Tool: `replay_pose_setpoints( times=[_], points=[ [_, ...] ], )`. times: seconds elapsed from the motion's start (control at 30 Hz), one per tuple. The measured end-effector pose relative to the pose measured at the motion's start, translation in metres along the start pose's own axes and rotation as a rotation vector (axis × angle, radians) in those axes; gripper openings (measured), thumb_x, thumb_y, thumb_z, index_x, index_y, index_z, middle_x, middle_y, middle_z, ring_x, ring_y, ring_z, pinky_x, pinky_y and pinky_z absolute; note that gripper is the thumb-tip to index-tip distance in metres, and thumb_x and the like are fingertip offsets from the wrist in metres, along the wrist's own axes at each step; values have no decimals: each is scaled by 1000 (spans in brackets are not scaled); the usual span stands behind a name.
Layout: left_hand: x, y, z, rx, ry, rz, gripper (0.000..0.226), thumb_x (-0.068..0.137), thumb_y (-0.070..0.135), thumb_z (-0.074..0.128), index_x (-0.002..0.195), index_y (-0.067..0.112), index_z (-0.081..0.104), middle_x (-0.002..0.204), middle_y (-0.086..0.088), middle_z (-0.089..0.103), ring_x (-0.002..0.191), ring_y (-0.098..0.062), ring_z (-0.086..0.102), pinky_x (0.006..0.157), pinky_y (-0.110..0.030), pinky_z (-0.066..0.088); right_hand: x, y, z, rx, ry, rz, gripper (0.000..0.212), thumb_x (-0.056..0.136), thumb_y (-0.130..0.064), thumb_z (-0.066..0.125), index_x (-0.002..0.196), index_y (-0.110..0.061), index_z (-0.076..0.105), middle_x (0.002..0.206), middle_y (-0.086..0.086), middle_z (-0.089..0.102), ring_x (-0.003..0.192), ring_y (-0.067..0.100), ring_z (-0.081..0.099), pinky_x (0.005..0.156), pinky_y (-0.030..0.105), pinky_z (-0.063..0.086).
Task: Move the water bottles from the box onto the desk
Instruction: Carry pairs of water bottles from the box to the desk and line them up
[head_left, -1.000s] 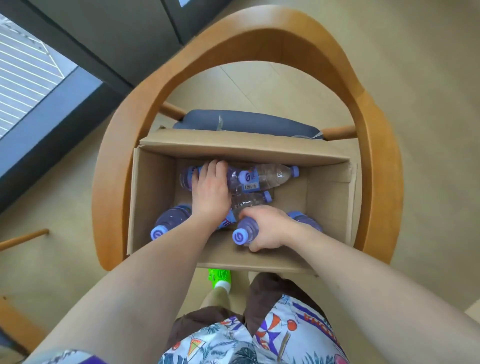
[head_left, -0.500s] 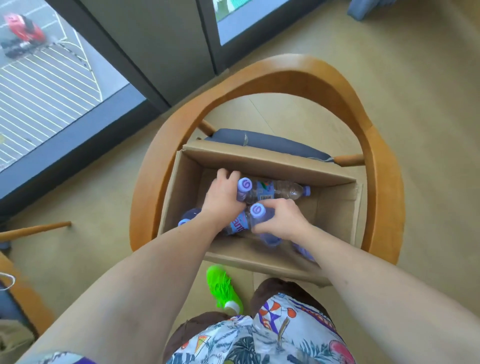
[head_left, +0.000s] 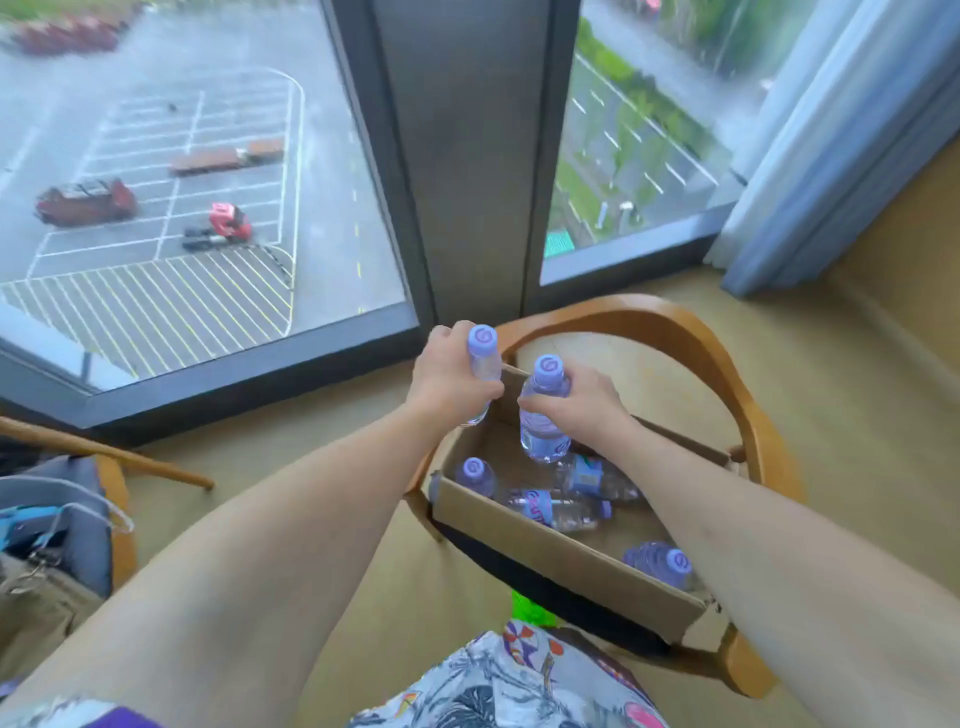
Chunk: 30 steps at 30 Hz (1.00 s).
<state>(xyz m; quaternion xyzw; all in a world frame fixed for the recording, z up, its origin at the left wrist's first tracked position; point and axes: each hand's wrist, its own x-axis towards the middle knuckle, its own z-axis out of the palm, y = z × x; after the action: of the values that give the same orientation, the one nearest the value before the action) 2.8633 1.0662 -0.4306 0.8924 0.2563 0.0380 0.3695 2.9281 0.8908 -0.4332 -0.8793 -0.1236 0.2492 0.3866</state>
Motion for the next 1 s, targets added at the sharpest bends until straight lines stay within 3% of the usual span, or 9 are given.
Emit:
replay_pose_setpoints(
  times=[0.13, 0.23, 0.37, 0.4, 0.6, 0.77, 0.83, 0.93, 1.0],
  points=[
    [-44, -11, -85, -44, 192, -32, 43, 60, 28, 79, 91, 26, 49, 96, -1, 57, 85, -20, 53, 67, -28, 33, -43, -79, 11, 7, -7, -192, 26, 76, -28, 81, 98, -17, 72, 97, 1, 75, 96, 19, 69, 90, 36, 54],
    [-82, -25, -151, -44, 360, -58, 47, 64, 28, 82, 100, 17, 54, 100, -8, 62, 91, -27, 58, 74, -34, 44, -77, -140, 34, -23, -20, -348, 24, 78, -28, 80, 95, -12, 73, 95, 6, 75, 93, 22, 70, 87, 37, 54],
    [-145, -56, -239, -23, 537, -98, 49, 62, 32, 81, 101, 16, 57, 99, -6, 64, 92, -27, 60, 77, -31, 45, -126, -215, 83, 11, -48, -517, 20, 77, -27, 83, 84, -15, 69, 83, 0, 72, 76, 12, 64, 66, 12, 46],
    [-164, -67, -260, -20, 582, -109, 49, 60, 33, 81, 100, 17, 58, 98, -4, 64, 91, -26, 61, 76, -30, 45, -139, -232, 99, 22, -63, -552, 20, 75, -27, 84, 84, -16, 69, 83, -1, 72, 76, 12, 64, 66, 13, 46],
    [-305, -154, -363, 66, 837, -285, 49, 56, 40, 83, 93, 23, 55, 93, -2, 63, 83, -22, 58, 70, -29, 44, -231, -321, 211, 75, -262, -722, 26, 70, -27, 87, 90, -15, 75, 86, 2, 76, 86, 21, 73, 82, 38, 58],
    [-433, -219, -407, 40, 1025, -514, 50, 58, 35, 86, 99, 22, 61, 92, 0, 68, 84, -23, 64, 69, -29, 48, -317, -374, 306, 87, -477, -876, 25, 68, -30, 87, 84, -15, 74, 81, 2, 76, 83, 21, 74, 81, 44, 60],
    [-481, -240, -421, 40, 1100, -600, 50, 57, 35, 88, 98, 23, 61, 91, 2, 69, 83, -21, 66, 71, -29, 51, -354, -391, 343, 82, -568, -932, 24, 67, -34, 85, 81, -17, 74, 75, -3, 75, 77, 13, 73, 72, 35, 60],
    [-549, -266, -437, 59, 1201, -734, 56, 57, 37, 89, 104, 22, 62, 92, 1, 67, 84, -22, 63, 72, -30, 50, -412, -415, 394, 67, -716, -1025, 17, 64, -39, 78, 73, -26, 72, 63, -16, 71, 58, -6, 63, 50, 13, 44],
    [-594, -283, -445, 44, 1265, -830, 61, 58, 38, 89, 109, 24, 60, 90, 6, 62, 83, -20, 58, 70, -27, 43, -451, -430, 428, 33, -823, -1068, 15, 66, -39, 74, 74, -27, 72, 63, -18, 70, 57, -8, 62, 48, 13, 42]
  ],
)
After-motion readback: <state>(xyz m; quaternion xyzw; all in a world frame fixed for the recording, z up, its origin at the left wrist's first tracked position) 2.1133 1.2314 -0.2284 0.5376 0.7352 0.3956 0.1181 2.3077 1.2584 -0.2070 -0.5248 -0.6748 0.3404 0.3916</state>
